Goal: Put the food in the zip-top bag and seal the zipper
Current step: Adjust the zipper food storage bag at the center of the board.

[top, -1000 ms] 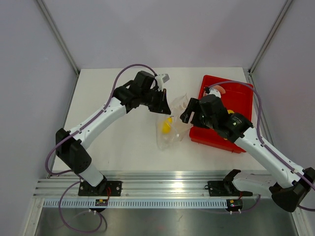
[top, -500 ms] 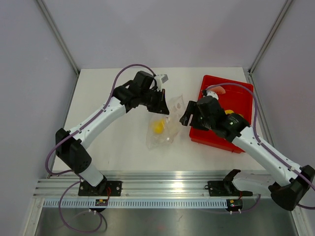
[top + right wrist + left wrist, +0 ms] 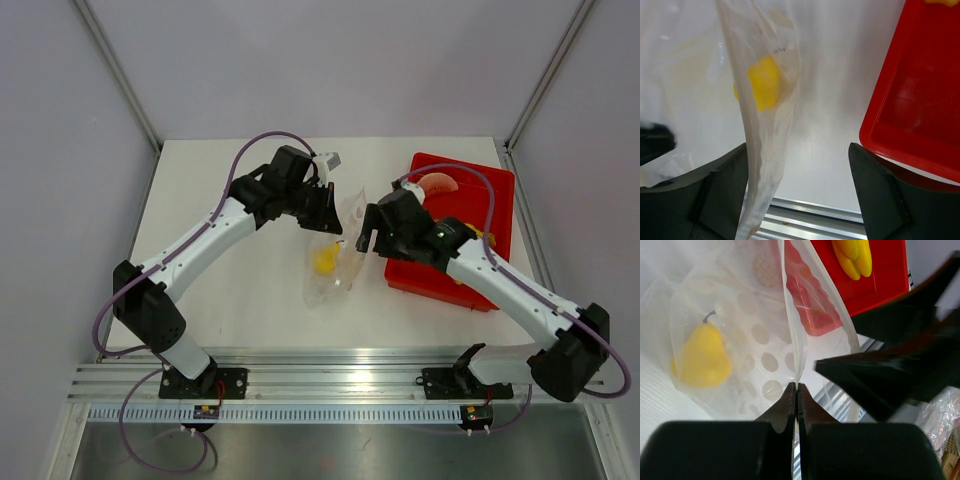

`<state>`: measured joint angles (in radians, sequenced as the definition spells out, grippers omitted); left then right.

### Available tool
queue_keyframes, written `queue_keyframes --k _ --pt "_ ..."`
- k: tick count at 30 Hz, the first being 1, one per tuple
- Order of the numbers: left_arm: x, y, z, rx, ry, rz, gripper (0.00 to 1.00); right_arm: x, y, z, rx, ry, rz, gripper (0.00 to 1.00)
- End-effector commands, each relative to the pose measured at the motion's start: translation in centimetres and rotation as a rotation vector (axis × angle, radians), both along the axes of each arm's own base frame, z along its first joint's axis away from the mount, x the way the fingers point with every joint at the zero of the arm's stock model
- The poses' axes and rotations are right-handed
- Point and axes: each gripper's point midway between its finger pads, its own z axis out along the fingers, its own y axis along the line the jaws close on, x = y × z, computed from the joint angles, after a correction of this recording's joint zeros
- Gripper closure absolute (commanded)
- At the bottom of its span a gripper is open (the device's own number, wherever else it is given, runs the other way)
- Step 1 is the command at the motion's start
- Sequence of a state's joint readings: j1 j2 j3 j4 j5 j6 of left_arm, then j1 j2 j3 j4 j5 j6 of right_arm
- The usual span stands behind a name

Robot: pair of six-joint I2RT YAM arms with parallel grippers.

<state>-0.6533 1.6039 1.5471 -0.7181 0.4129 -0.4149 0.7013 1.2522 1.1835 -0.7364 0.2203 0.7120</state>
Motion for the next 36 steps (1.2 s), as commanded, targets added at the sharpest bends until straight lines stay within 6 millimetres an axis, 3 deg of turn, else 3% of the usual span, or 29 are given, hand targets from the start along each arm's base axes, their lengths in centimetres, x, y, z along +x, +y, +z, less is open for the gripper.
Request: queue_keyframes --k 1,2,4,5,8,10,12,13,16,17,18,19,20,21,22,24,26,29,32,36 --pt "0.3 0.0 0.6 -0.015 -0.029 -0.003 1.00 -0.1 2.2 -2.9 0.012 0.067 0.081 0.17" --pt "0.2 0.2 0.6 -0.011 -0.030 0.001 1.00 0.1 2.5 -3.0 0.022 0.065 0.079 0.22" --pt "0.2 0.3 0.9 -0.008 -0.040 0.000 1.00 0.4 2.6 -3.3 0.014 0.066 0.076 0.46" --pt "0.3 0.5 0.9 0.000 -0.045 0.006 1.00 0.6 2.5 -3.2 0.013 0.059 0.070 0.66" --pt "0.9 0.8 1.7 0.018 -0.074 0.023 1.00 1.9 2.5 -1.5 0.028 0.004 0.036 0.92" --pt "1.8 1.0 3.4 0.043 -0.117 0.038 1.00 3.4 2.4 0.5 0.019 -0.052 0.004 0.99" --pt "2.5 1.3 5.7 0.054 -0.163 0.056 1.00 4.6 2.9 3.1 0.028 -0.100 -0.005 1.00" --pt "3.1 1.3 8.4 0.032 -0.218 0.068 1.00 5.0 2.8 3.8 0.025 -0.119 -0.013 1.00" --pt "3.2 2.4 10.9 0.043 -0.273 0.096 1.00 5.6 2.5 4.4 0.019 -0.153 -0.033 1.00" --pt "3.1 2.6 10.8 0.047 -0.274 0.102 1.00 5.7 2.6 4.0 0.018 -0.149 -0.035 1.00" --pt "3.0 2.8 10.4 0.048 -0.271 0.102 1.00 5.7 2.4 2.3 -0.004 -0.116 -0.034 1.00" --pt "2.7 3.0 7.9 0.083 -0.225 0.096 1.00 5.7 2.3 1.3 -0.011 -0.095 -0.046 1.00" --pt "2.8 2.9 7.6 0.070 -0.235 0.095 1.00 5.8 2.1 0.2 -0.020 -0.078 -0.051 1.00" --pt "2.9 3.0 6.3 0.085 -0.209 0.101 1.00 5.8 1.5 -2.4 -0.054 -0.031 -0.061 1.00" --pt "3.1 3.2 5.2 0.103 -0.198 0.113 1.00 6.2 1.2 -3.3 -0.052 -0.016 -0.078 1.00" --pt "3.2 3.5 1.8 0.163 -0.148 0.119 1.00 6.5 0.7 -6.6 -0.053 0.064 -0.077 1.00" --pt "3.8 3.8 -0.8 0.213 -0.123 0.133 1.00 6.7 0.7 -8.1 -0.045 0.101 -0.070 0.97" --pt "3.5 3.6 -1.8 0.219 -0.083 0.118 1.00 7.0 1.1 -7.7 -0.042 0.107 -0.056 0.79" --pt "3.4 3.1 -1.0 0.180 -0.093 0.114 1.00 7.1 1.0 -6.3 -0.038 0.080 -0.046 0.56" --pt "3.3 2.8 0.2 0.151 -0.100 0.119 1.00 6.9 0.8 -4.5 -0.030 0.051 -0.034 0.46"
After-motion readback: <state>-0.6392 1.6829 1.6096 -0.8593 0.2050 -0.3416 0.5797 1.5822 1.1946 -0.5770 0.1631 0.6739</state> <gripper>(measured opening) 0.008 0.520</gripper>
